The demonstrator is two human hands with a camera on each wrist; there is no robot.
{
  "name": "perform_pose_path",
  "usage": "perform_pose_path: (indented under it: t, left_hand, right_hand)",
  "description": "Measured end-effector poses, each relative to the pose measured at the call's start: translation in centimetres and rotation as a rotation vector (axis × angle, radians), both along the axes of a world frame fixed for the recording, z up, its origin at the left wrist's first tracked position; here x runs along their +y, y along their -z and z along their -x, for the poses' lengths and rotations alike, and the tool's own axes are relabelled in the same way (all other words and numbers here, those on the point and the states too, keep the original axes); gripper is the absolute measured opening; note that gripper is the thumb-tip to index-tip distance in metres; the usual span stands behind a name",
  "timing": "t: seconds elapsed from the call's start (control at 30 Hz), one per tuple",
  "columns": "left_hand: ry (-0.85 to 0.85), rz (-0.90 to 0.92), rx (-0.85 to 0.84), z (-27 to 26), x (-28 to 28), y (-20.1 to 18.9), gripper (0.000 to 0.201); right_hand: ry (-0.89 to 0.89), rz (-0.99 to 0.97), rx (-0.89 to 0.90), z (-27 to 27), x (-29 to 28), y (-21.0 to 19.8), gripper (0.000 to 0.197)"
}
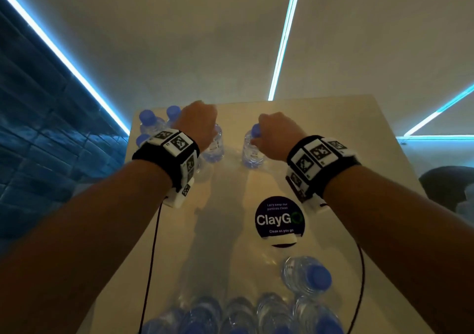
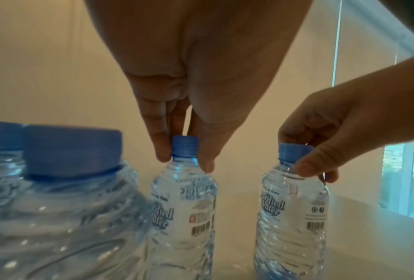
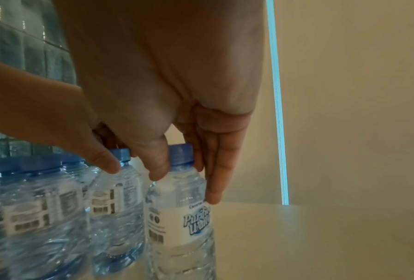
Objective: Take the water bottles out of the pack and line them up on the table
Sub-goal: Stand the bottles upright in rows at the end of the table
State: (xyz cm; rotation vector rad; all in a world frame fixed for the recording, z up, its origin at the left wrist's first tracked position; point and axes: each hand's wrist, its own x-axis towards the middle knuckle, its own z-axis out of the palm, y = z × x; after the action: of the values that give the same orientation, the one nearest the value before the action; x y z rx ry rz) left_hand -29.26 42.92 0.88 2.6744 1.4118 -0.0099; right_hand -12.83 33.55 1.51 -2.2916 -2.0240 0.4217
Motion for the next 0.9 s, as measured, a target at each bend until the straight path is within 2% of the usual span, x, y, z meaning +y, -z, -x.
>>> perform_pose_path:
  t: [0.17,0.33,0.47,0.6,0.77,0.9]
  left_hand:
    - [-0.035,-0.061,-0.090,0.8,1.4,0.8,0.025]
    - [-0.037,-0.114,-0.167,0.8,2.0,1.3,0.020]
    - [-0.046,-0.115,-0.210,1.0,2.2,2.1,0.025]
    - [-0.055,-0.110,-0.270,0.7,2.4,2.5,0.026]
    - [-0.068,-0.096,-0.246,0.8,2.4,2.7,0.032]
    - [-0.083,-0.095,-0.256,1.4,1.2,0.5,0.043]
  right_hand:
    - [-0.027,-0.039,-0.018,0.4,3.2,0.5,0.023]
    - [-0.071,-0.105,-0.033,1.1,5.5,0.4,0.029]
    - [-0.024,-0.119,0.041,1.7,6.4,0.8,0.022]
    - [0.009,-0.095,0.069,1.6,7.4,1.2,0.029]
    - [0.036,-0.076,0.118,1.5,8.0,2.1,0.033]
    - [0.041,-0.045,0.101,0.6,7.3,1.0,0.046]
